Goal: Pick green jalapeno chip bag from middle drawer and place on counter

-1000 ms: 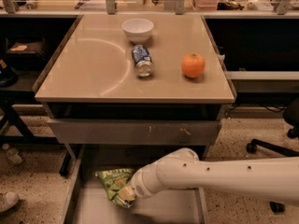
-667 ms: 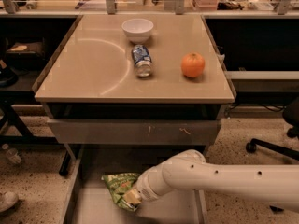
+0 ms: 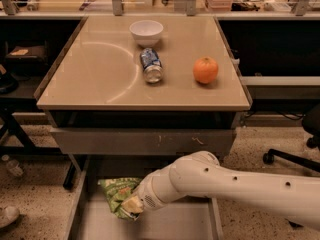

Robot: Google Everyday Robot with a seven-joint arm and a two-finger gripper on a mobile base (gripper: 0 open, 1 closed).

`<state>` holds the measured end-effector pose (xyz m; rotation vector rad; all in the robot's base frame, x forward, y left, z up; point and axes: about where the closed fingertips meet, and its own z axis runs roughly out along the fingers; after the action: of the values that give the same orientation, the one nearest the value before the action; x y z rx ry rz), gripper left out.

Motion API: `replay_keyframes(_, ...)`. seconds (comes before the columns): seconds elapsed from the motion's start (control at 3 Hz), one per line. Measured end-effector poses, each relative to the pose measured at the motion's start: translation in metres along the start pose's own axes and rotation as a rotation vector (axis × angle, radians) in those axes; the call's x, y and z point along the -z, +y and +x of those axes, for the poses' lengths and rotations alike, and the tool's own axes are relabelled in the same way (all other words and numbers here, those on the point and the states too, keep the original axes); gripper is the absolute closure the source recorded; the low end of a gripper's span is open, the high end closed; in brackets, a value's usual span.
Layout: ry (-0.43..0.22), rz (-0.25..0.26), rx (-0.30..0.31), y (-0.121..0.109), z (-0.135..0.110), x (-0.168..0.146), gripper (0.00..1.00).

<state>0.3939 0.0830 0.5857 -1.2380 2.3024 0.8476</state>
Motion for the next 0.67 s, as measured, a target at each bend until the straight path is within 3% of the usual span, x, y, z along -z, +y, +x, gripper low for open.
replay_keyframes(0.67,-0.121,-0.046,0.226,0.093,-0.090,0.067,1.00)
